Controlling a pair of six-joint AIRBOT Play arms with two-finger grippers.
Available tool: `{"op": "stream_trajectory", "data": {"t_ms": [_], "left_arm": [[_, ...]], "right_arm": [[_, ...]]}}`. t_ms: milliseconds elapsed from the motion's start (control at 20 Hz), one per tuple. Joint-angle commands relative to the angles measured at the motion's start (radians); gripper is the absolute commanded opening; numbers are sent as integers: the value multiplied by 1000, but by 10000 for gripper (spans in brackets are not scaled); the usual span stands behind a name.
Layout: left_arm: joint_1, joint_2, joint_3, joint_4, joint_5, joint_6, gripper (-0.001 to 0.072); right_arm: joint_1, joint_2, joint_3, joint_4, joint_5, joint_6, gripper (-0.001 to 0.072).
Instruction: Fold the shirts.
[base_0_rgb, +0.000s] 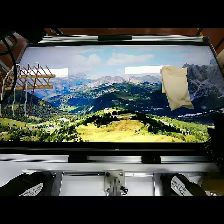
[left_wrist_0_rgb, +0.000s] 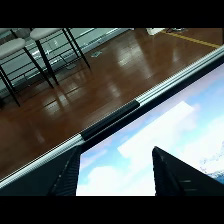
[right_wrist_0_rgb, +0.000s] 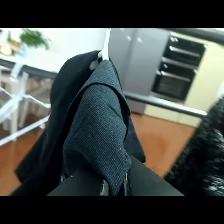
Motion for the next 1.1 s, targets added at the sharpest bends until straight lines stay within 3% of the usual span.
{"op": "stream_trajectory", "data": {"t_ms": [0, 450, 1050], "left_arm": [[-1, 0, 0, 0, 0, 0, 540], [0, 0, 0, 0, 0, 1, 540], [0, 0, 0, 1, 13, 38, 540]], "right_arm": [[-99, 30, 1, 66, 17, -56, 72], [-335, 96, 1, 225, -109, -195, 72], [-447, 134, 1, 272, -190, -258, 74]]}}
